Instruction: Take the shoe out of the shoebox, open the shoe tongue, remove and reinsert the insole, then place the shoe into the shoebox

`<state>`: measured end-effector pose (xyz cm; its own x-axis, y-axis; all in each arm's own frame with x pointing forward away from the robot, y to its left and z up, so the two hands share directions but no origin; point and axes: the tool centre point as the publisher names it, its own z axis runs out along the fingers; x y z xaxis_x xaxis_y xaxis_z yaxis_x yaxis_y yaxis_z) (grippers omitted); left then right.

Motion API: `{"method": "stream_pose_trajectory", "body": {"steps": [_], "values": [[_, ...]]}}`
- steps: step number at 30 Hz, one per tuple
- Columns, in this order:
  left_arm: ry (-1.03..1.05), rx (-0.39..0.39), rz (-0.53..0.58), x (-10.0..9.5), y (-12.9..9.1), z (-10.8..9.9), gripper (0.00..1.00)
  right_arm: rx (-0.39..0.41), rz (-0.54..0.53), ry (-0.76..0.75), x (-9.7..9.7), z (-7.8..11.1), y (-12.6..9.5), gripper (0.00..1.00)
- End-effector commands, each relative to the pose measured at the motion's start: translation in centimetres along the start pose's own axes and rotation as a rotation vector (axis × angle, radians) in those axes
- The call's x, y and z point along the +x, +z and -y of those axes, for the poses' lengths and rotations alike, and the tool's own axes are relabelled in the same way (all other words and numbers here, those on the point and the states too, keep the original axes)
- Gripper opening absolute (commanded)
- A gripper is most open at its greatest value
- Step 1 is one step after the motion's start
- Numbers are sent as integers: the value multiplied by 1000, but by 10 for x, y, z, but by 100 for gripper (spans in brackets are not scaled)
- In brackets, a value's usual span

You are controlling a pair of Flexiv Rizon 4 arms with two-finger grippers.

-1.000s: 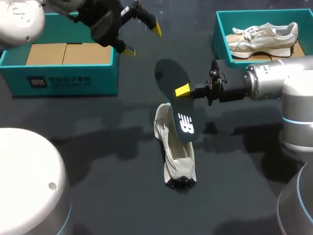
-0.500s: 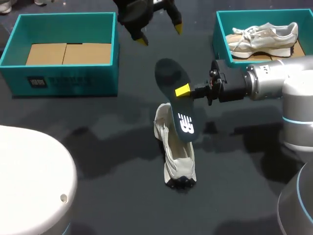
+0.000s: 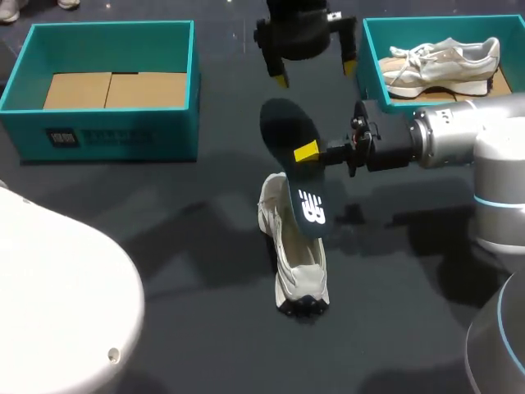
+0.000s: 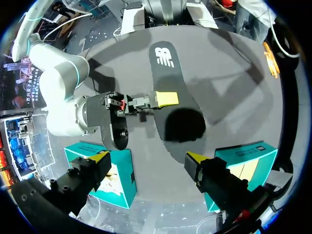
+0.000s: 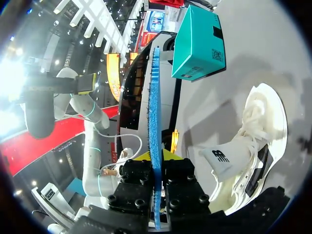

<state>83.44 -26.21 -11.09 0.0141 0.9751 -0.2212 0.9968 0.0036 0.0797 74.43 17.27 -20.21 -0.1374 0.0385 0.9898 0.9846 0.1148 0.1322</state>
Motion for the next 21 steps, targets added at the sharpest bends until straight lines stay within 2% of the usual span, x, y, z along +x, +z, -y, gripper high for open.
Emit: {"method": "stream_pose_trajectory", "body": {"steps": [1, 7, 13, 18, 21], "values": [[-11, 8, -222, -10, 1, -7, 100, -1, 1, 0, 0, 1, 1, 0], [-42, 17, -182, -8, -2, -10, 100, -1, 1, 0, 0, 1, 1, 0], [-63, 20, -97, 2, -9, -5, 100, -1, 1, 0, 0, 1, 1, 0], [-108, 32, 48, 15, -10, -1, 100, -1, 1, 0, 0, 1, 1, 0], [-144, 10, 139, 22, -9, 2, 100, -1, 1, 0, 0, 1, 1, 0]]}}
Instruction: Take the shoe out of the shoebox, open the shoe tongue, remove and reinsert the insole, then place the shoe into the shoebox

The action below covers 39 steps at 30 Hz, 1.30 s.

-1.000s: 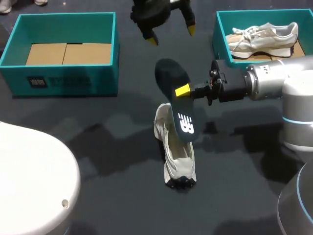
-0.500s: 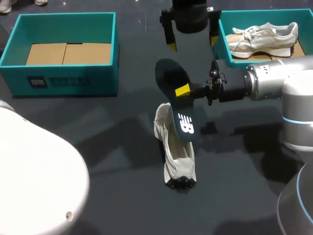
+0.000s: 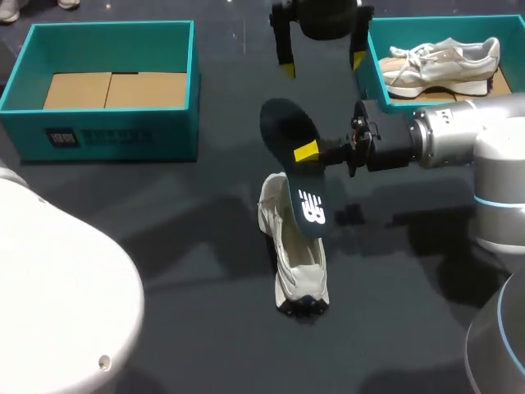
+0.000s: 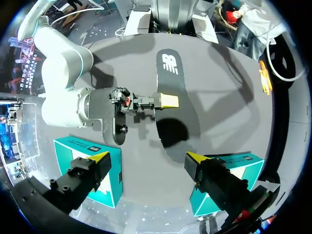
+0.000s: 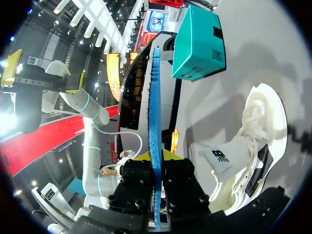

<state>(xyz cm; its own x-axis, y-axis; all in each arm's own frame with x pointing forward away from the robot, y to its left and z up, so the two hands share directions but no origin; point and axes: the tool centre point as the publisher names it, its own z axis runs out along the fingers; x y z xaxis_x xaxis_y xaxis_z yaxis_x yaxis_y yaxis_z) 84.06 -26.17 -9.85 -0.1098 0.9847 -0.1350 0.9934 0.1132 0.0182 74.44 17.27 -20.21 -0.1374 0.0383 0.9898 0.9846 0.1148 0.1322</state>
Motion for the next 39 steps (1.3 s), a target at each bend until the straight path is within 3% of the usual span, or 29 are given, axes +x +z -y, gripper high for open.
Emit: {"method": "stream_pose_trajectory", "body": {"steps": [1, 6, 15, 32, 39], "values": [[-24, -17, 245, 26, 6, 7, 100, -1, 1, 0, 0, 1, 1, 0], [-68, -78, 353, 32, 10, 11, 100, -1, 1, 0, 0, 1, 1, 0], [-122, -104, 537, 45, 5, 20, 100, -1, 1, 0, 0, 1, 1, 0], [-144, -98, 867, 75, 11, 29, 100, -1, 1, 0, 0, 1, 1, 0], [-99, -52, 1019, 84, 22, 26, 100, -1, 1, 0, 0, 1, 1, 0]]}}
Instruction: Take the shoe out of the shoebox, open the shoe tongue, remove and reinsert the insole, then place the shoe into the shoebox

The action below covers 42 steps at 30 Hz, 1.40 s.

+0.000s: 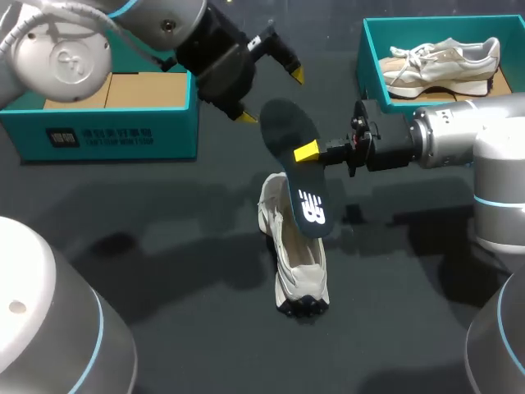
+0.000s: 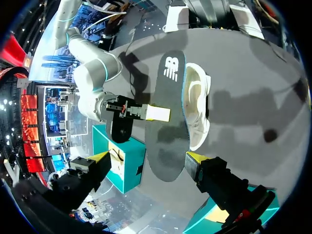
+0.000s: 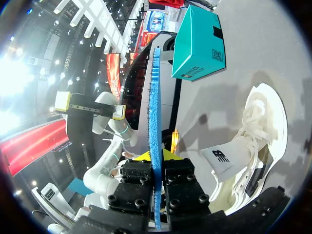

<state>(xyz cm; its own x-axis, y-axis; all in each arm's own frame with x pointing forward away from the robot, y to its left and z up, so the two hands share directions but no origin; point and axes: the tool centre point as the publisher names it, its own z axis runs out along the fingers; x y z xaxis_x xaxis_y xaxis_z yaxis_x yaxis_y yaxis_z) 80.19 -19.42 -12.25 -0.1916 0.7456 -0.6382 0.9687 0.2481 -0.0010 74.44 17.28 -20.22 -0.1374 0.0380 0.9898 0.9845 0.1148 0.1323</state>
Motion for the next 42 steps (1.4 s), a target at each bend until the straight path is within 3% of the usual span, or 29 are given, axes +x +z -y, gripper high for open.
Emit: {"method": "stream_pose_trajectory", "body": {"steps": [1, 6, 23, 33, 38, 42], "values": [[19, 35, 477, 15, 4, -7, 100, -1, 1, 0, 0, 1, 1, 0], [94, 94, 615, 29, 3, -7, 100, -1, 1, 0, 0, 1, 1, 0], [94, 94, 615, 29, 3, -7, 100, -1, 1, 0, 0, 1, 1, 0], [146, 55, 657, 52, -11, 4, 100, -1, 1, 0, 0, 1, 1, 0], [59, 129, 615, 64, 2, -2, 100, -1, 1, 0, 0, 1, 1, 0], [59, 129, 615, 64, 2, -2, 100, -1, 1, 0, 0, 1, 1, 0]]}}
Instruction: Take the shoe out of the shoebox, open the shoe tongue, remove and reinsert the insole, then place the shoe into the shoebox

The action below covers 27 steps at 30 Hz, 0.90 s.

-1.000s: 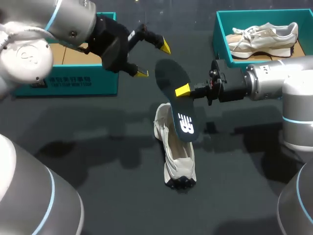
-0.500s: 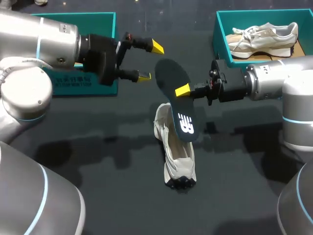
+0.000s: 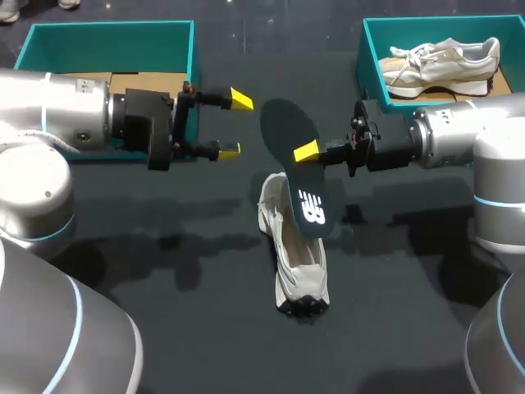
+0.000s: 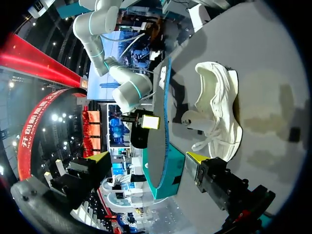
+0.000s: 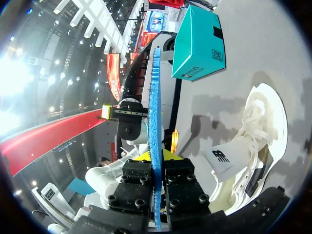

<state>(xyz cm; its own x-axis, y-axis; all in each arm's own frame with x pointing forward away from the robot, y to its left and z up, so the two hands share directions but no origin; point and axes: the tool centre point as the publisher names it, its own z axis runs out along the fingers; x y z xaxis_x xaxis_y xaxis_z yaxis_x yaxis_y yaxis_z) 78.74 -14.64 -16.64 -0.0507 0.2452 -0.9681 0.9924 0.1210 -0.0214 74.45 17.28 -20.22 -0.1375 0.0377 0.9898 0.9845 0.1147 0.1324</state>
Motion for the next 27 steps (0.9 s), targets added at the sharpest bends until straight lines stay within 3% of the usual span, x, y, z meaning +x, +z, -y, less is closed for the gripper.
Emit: {"method": "stream_pose_trajectory", "body": {"steps": [1, 10, 19, 27], "values": [[3, 8, -9, -2, 1, -4, 100, -1, 1, 0, 0, 1, 1, 0], [-6, -3, 12, 4, 5, -4, 100, -1, 1, 0, 0, 1, 1, 0], [-29, -34, 70, 17, 16, -1, 100, -82, -2, 9, 3, 0, 5, 0], [-17, -44, 130, 14, 27, 1, 100, -111, -32, 15, 9, 0, 14, 0]]}}
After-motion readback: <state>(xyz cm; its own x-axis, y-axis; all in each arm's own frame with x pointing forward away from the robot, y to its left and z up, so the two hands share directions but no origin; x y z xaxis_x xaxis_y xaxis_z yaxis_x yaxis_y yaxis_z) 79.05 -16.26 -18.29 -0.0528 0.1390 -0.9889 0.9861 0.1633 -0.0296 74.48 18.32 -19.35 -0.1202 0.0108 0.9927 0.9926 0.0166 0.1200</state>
